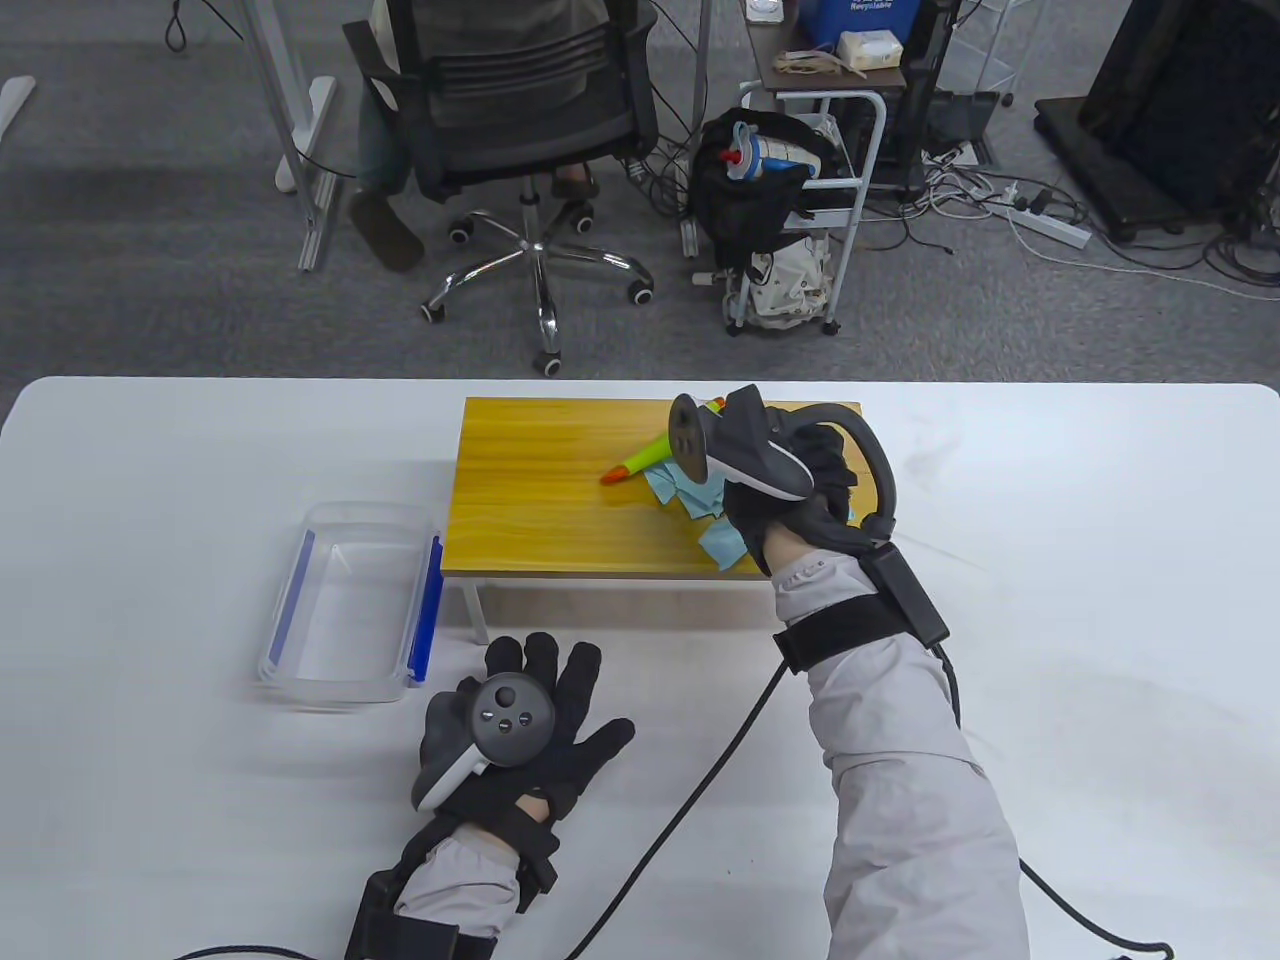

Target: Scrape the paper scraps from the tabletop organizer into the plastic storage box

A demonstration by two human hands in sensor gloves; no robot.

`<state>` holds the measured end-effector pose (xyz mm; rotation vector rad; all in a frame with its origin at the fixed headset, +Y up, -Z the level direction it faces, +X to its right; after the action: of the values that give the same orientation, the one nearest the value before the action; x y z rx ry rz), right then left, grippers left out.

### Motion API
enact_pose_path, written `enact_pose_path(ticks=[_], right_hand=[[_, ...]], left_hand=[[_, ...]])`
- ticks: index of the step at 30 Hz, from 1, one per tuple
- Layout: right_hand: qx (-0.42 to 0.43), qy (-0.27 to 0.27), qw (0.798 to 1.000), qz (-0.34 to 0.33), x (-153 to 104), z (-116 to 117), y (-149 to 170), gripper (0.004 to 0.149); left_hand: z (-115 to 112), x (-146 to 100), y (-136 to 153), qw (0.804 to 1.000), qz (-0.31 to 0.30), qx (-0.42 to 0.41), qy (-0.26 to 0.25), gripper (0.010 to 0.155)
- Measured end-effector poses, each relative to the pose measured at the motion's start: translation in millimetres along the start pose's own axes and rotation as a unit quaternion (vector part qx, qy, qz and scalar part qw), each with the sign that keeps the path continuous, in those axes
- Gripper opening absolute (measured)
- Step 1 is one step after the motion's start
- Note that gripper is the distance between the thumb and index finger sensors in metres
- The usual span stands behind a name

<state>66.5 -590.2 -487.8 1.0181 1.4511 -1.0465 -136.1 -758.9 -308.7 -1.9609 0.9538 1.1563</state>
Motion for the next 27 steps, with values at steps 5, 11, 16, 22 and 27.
enact_pose_path(ticks=[5, 11, 16, 22, 27], right_hand=[[0.005, 0.057, 0.998, 0.013, -13, -13, 12, 0.068], [0.085, 0.035, 0.990, 0.105, -31, -25, 65, 0.071], [0.064, -0.009, 0.982, 0.178, -40, -16, 95, 0.070], [0.042, -0.040, 0.970, 0.235, -44, 2, 107, 0.065], [-0.008, -0.041, 0.966, 0.256, -44, 16, 99, 0.063]], left_hand=[[-1, 0, -1, 1.000, 0.000, 0.001, 0.004, 0.082], [-1, 0, 0, 1.000, 0.000, -0.001, 0.005, 0.082], [-2, -1, -4, 1.000, -0.004, 0.001, 0.007, 0.082], [-2, -1, -6, 1.000, -0.008, 0.000, 0.007, 0.082], [-1, -2, -5, 1.000, -0.010, -0.003, 0.002, 0.082]])
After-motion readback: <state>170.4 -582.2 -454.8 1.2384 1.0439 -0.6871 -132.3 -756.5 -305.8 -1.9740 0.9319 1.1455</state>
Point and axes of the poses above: the tracker on the back of each hand, its own y axis roughly to the little-finger side, its own x axis roughly from the wrist to the fingertips, z = x × y, the point moved 5 cm from there along x, roughly from the wrist to the fingertips, and after that the axes turned 5 degrees about y, right-handed, at the moved point
